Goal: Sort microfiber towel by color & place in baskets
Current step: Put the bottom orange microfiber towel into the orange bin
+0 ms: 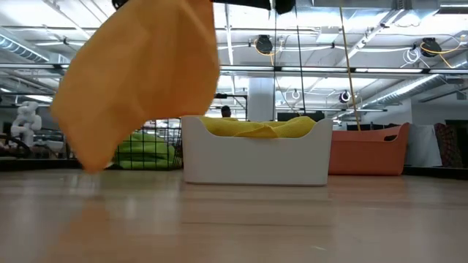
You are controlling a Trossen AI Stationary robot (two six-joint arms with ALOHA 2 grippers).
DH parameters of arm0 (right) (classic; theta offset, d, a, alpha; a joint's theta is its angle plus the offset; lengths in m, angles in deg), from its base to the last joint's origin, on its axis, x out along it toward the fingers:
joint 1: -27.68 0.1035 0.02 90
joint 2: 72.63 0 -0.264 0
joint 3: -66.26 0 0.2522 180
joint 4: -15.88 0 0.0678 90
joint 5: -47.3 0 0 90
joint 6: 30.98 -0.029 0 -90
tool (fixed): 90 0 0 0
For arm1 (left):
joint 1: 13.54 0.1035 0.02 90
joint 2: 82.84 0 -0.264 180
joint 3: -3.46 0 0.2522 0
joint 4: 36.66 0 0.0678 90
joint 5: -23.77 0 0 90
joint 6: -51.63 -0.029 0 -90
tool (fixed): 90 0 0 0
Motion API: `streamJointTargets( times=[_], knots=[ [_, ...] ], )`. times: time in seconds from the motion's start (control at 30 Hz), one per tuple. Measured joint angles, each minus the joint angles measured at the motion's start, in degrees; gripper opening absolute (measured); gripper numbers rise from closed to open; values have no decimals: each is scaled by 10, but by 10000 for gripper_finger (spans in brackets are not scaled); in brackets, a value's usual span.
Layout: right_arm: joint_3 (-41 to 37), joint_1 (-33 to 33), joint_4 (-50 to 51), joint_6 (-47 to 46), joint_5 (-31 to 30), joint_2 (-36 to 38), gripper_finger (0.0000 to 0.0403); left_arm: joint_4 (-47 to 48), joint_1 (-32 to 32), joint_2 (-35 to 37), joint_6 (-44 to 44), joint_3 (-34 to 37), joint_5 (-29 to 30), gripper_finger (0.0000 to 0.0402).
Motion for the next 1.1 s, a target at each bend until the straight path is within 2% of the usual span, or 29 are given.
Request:
streamJointTargets(
  times=[0.17, 0.27, 0.33, 0.47, 0.63, 0.87, 1.03, 1.1],
  knots=[
    [0, -29, -79, 98, -1, 0, 365, -32, 0, -3, -24, -1, 0, 4],
    [0, -48, -117, 128, 2, 0, 394, -40, 0, -11, -26, -2, -11, 4],
    [0, -63, -120, 129, 18, 0, 396, -53, 0, -16, -29, -2, -22, 4],
    [0, -94, -117, 87, 87, 0, 396, -95, 0, -31, -54, -2, -55, 4],
    [0, -118, -113, 82, 105, 0, 398, -135, 0, -53, -72, -2, -92, 4],
    [0, -145, -91, 35, 273, 0, 394, -178, 0, -76, -116, -2, -114, 4],
    [0, -148, -75, 15, 291, 0, 391, -195, 1, -81, -131, -2, -117, 4],
    [0, -146, -73, 14, 292, 0, 377, -201, 1, -81, -144, -2, -123, 4]
  ],
)
